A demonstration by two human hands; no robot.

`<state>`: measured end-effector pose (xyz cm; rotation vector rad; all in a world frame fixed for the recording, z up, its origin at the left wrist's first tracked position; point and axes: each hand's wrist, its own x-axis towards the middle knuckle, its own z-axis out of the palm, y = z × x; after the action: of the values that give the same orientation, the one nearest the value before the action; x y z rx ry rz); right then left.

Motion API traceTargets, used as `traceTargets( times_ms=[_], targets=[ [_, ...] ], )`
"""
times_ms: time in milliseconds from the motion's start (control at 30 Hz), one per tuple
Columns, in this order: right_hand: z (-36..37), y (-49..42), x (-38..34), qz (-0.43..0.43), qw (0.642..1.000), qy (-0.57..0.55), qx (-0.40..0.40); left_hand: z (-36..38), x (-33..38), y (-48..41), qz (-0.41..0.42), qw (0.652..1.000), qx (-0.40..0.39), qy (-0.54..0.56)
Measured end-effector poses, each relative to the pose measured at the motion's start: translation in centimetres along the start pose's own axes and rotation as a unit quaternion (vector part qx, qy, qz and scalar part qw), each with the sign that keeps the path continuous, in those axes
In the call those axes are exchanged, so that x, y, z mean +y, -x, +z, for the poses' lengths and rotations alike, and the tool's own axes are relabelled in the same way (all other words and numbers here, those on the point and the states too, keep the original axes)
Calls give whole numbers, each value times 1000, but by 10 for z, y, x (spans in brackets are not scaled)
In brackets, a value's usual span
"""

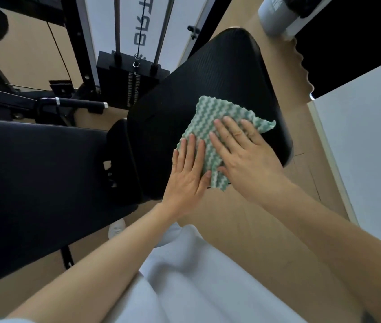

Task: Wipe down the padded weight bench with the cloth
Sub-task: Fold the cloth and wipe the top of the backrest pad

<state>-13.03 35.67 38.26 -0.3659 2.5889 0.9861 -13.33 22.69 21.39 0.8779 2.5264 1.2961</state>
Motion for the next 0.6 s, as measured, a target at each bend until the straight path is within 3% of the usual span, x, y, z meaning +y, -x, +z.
traceTargets(
  times_ms=[267, 433, 600],
  targets=[
    [10, 40, -26, 6, 999, -47, 17, 11, 11, 50, -14, 998, -35, 40],
    [-2, 3, -35, 35, 998, -55, -1, 4, -3, 15, -110, 990, -28, 86],
    [-12, -59, -27, 22, 999, 0, -43, -19, -43, -32, -117, 988, -25, 95]
  ],
)
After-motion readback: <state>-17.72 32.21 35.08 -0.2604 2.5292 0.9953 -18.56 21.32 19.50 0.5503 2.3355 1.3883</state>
